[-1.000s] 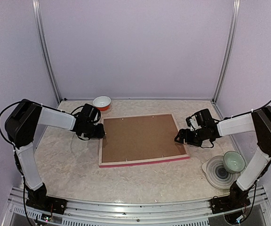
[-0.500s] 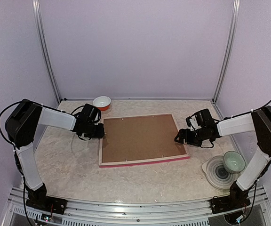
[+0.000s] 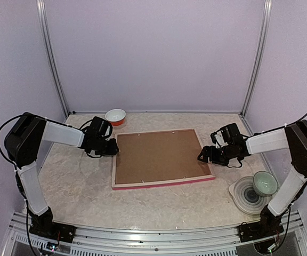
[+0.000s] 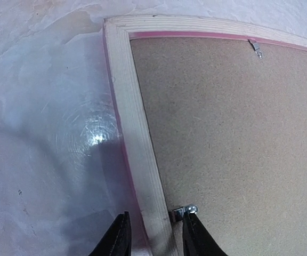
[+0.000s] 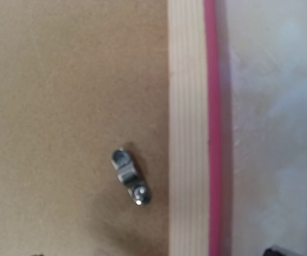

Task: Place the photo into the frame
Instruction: Press the fastener onto the backboard.

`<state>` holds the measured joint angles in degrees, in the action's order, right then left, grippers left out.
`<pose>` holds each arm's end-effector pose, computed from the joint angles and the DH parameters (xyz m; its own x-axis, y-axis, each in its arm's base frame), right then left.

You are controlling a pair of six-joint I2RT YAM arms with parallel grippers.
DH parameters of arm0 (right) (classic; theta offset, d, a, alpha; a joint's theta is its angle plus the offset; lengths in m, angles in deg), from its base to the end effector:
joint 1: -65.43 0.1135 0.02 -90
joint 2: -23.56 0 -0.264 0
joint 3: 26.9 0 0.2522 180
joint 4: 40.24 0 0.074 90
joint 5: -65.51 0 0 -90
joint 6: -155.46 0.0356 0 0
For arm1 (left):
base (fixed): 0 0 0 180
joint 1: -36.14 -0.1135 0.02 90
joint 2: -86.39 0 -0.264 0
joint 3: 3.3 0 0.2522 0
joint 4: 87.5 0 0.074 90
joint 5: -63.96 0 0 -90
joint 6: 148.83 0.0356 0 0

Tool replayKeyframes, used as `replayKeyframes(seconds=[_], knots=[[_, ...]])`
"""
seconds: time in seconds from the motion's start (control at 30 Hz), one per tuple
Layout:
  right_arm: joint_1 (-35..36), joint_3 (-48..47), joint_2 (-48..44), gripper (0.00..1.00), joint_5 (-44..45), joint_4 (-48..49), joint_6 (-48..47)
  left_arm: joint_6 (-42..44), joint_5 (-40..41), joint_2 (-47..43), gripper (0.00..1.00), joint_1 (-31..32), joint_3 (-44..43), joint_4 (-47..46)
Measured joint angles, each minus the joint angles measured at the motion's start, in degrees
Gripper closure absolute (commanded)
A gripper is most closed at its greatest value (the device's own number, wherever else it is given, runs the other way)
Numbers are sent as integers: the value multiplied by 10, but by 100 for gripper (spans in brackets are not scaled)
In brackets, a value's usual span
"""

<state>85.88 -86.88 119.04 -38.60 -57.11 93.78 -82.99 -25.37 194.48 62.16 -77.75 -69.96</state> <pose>0.2938 0.1188 0.1439 -0.8802 0.1628 -0.4459 -0.0690 0.8854 0.4596 0.3422 -0.1666 0.1393 -0.8157 -0.0572 -0.5757 0.1077 0.9627 -0.2483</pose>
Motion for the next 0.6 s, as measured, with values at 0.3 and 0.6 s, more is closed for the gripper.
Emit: replayKeyframes(seconds=[0.3,0.6], knots=[[0,0,1,12,0,1,0,-4,-20,2,64,-2,-1,-8],[0,0,2,12,0,4,0,-10,-19,15,68,-2,-5,-8]])
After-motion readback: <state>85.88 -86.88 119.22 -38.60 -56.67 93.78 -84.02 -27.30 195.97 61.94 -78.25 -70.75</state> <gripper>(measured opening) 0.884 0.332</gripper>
